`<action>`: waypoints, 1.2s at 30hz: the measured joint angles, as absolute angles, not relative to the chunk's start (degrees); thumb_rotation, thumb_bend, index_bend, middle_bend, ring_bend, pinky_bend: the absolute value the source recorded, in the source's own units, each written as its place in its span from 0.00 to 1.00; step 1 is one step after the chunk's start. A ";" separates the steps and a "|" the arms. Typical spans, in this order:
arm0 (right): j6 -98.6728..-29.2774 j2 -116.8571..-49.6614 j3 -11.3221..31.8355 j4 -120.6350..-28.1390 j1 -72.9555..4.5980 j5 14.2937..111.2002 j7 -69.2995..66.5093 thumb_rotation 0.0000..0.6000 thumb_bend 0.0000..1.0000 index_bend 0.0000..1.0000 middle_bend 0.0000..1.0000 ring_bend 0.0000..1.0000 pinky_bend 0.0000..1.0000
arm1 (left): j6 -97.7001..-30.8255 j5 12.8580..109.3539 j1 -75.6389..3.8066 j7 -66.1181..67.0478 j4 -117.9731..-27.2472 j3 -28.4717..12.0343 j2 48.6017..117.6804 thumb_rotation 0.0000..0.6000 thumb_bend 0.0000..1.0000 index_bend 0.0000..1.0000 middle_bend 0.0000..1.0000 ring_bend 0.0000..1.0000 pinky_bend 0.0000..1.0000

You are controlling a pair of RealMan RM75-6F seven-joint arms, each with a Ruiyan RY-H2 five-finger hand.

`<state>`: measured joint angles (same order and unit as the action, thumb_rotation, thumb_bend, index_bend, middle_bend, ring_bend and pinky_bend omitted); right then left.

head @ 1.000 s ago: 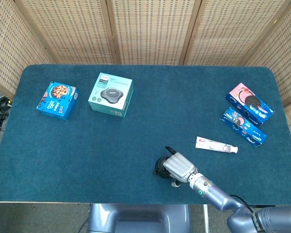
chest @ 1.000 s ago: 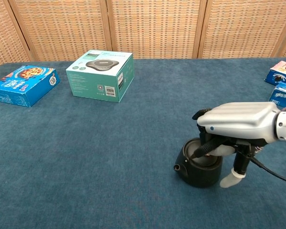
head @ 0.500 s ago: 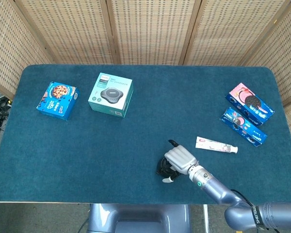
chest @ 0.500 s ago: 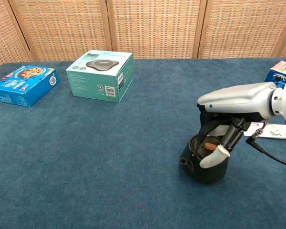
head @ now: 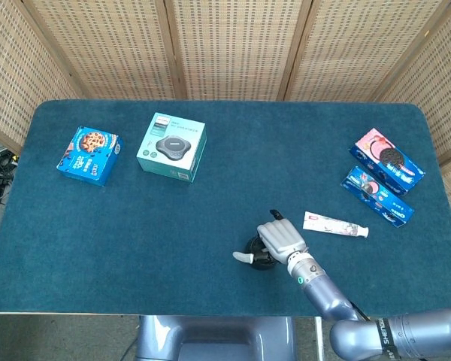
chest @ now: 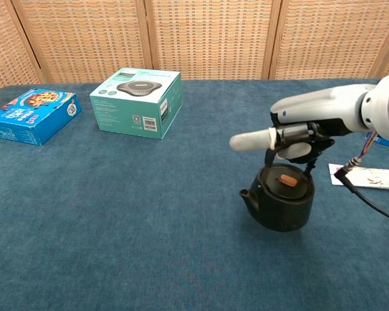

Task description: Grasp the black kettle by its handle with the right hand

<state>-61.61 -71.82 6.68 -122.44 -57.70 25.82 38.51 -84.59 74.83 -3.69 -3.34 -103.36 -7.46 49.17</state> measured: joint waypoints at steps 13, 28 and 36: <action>-66.39 -74.65 9.43 -123.08 -57.96 24.21 35.72 0.58 0.27 1.00 1.00 1.00 0.01 | -84.49 74.74 -3.70 -3.63 -103.21 -7.54 49.14 1.00 0.00 0.00 0.00 0.00 0.00; -66.63 -73.92 9.13 -123.71 -59.04 22.75 36.81 0.68 0.70 1.00 1.00 1.00 0.02 | -84.75 74.89 -3.62 -3.35 -103.34 -7.52 49.21 1.00 0.00 0.00 0.00 0.00 0.00; -66.68 -73.74 8.88 -123.62 -59.09 22.76 36.76 0.80 0.78 1.00 1.00 1.00 0.15 | -84.97 74.90 -3.51 -3.47 -103.38 -7.56 49.16 1.00 0.00 0.00 0.00 0.00 0.00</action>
<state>-66.68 -73.74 8.88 -123.62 -59.09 22.76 36.76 -84.97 74.90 -3.51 -3.47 -103.38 -7.56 49.16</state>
